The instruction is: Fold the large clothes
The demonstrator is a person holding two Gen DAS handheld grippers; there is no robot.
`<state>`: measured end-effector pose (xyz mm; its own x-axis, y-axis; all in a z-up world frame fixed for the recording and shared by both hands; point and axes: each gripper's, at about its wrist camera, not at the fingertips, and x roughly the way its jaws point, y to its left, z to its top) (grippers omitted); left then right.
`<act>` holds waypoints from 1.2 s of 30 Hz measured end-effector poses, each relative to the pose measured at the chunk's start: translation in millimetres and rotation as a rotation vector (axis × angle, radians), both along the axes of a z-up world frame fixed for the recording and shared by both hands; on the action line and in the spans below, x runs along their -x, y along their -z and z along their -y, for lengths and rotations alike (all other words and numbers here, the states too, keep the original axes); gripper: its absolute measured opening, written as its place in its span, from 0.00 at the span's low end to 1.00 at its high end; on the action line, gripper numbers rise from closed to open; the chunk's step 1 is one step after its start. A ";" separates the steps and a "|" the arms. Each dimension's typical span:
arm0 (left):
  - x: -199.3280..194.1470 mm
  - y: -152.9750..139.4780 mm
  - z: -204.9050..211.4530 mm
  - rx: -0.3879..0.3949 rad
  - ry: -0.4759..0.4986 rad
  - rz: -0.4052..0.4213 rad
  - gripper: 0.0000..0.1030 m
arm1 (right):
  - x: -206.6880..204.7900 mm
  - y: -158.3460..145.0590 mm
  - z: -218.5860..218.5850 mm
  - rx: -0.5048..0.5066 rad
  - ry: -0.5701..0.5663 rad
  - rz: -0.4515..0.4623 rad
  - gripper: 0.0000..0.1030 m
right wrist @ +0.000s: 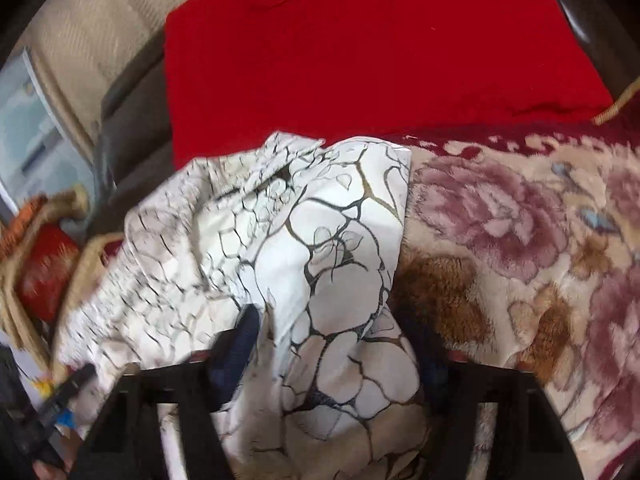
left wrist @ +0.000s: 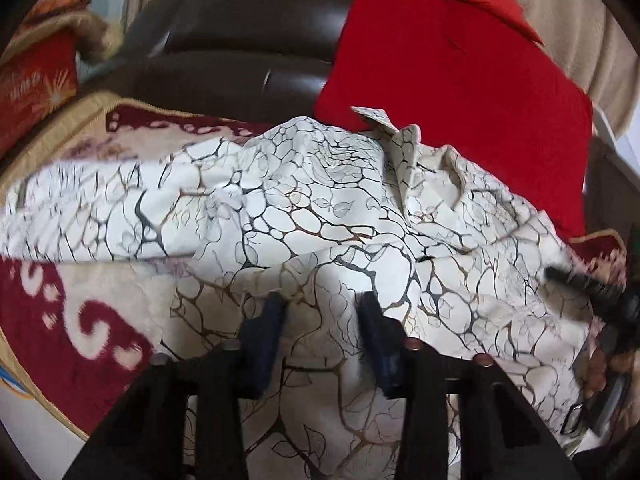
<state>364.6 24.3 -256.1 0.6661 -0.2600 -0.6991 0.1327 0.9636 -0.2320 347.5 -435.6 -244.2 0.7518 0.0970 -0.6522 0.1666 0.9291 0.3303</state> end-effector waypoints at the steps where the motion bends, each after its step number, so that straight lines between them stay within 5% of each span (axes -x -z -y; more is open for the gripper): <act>1: 1.0 -1.2 -1.3 0.010 0.000 0.016 0.30 | -2.6 2.7 -2.2 0.033 -0.004 -0.022 0.40; 9: 14.0 -15.7 14.2 -0.104 0.047 0.132 0.29 | 5.6 -3.9 -3.3 0.084 0.021 0.007 0.29; 10: 12.5 -14.5 16.0 -0.117 0.045 0.122 0.32 | 6.6 -4.2 -2.2 0.082 0.027 0.012 0.29; 13: 8.8 -11.4 17.8 -0.149 0.025 0.099 0.73 | 8.2 -4.0 3.3 0.072 0.051 0.023 0.28; 14: 9.0 -11.1 17.3 -0.153 0.017 0.104 0.79 | 9.0 -4.3 5.7 0.073 0.063 0.028 0.28; 18: 9.8 -11.1 21.4 -0.161 0.029 0.134 0.79 | 9.6 -1.5 13.8 0.090 0.104 0.028 0.25; 19: 9.4 -10.0 25.2 -0.186 0.030 0.138 0.71 | 10.4 -2.5 15.6 0.086 0.115 0.034 0.25; 20: 8.7 -8.8 28.8 -0.206 0.040 0.139 0.44 | 11.3 -3.2 17.6 0.089 0.127 0.041 0.25; 22: 4.9 -5.8 35.7 -0.244 0.054 0.126 0.17 | 13.7 -5.0 21.1 0.093 0.153 0.057 0.25; 23: 3.1 -5.7 37.0 -0.253 0.051 0.127 0.11 | 16.0 -6.7 23.9 0.091 0.170 0.069 0.24; 26: -3.4 -16.5 38.0 -0.181 0.071 0.171 0.07 | 22.3 -10.3 32.6 0.091 0.224 0.103 0.24; 28: -6.9 -22.5 44.6 -0.202 0.081 0.218 0.07 | 25.0 -11.0 40.8 0.070 0.251 0.115 0.24; 31: -17.2 -19.0 42.8 -0.224 0.065 0.148 0.07 | 23.1 -8.6 44.7 0.042 0.242 0.105 0.24; 33: -14.0 -19.5 30.8 -0.183 0.054 0.104 0.20 | 25.5 -10.2 46.6 0.007 0.226 0.118 0.24; 35: -5.1 -25.7 12.6 -0.161 0.010 0.113 0.74 | 28.0 -10.8 53.4 -0.075 0.217 0.131 0.25; 36: 3.0 -30.8 1.4 -0.137 -0.018 0.136 0.78 | 31.3 -11.9 58.5 -0.123 0.219 0.138 0.25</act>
<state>361.6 23.0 -225.4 0.7608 -0.1554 -0.6301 0.1361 0.9875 -0.0792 316.2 -494.2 -232.4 0.8443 -0.0055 -0.5359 0.3049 0.8273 0.4719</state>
